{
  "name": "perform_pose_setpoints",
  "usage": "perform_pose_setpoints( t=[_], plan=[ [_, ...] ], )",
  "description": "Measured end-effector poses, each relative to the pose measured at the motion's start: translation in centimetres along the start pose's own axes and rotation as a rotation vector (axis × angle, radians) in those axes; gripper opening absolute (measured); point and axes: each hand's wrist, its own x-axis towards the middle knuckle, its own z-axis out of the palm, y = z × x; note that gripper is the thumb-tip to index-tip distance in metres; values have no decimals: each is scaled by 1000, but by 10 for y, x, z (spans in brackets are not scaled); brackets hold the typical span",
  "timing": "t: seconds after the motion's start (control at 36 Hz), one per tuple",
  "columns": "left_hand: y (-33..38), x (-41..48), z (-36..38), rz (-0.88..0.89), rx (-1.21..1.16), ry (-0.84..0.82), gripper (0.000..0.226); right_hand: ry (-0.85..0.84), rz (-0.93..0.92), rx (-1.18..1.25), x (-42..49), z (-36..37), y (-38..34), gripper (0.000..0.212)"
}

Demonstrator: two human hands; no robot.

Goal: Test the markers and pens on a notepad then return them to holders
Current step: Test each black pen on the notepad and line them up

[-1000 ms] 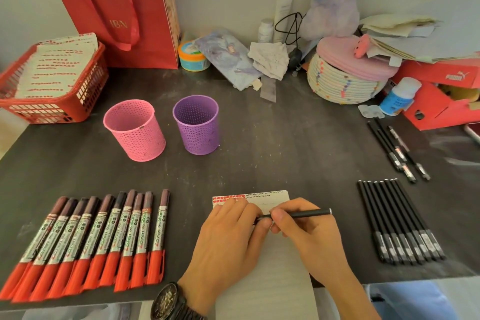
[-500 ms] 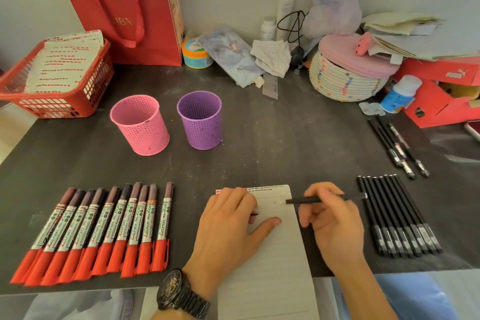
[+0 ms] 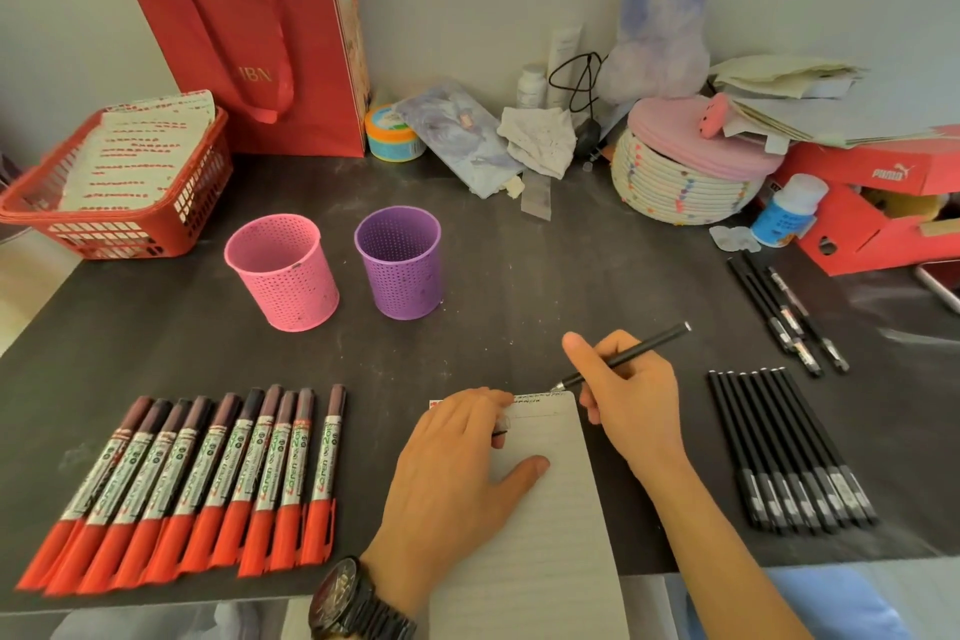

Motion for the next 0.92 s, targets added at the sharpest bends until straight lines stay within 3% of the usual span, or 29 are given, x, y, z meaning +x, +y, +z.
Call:
perform_pose_setpoints(
  t=[0.19, 0.47, 0.92],
  plan=[
    [3, 1, -1, -3, -2, 9, 41, 57, -77, -91, -3, 4, 14, 35],
    [0, -1, 0, 19, -7, 47, 54, 2, -148, -100, -5, 7, 10, 25],
    [-2, 0, 2, 18, -17, 51, 50, 13, -135, -163, -3, 9, 15, 29]
  ],
)
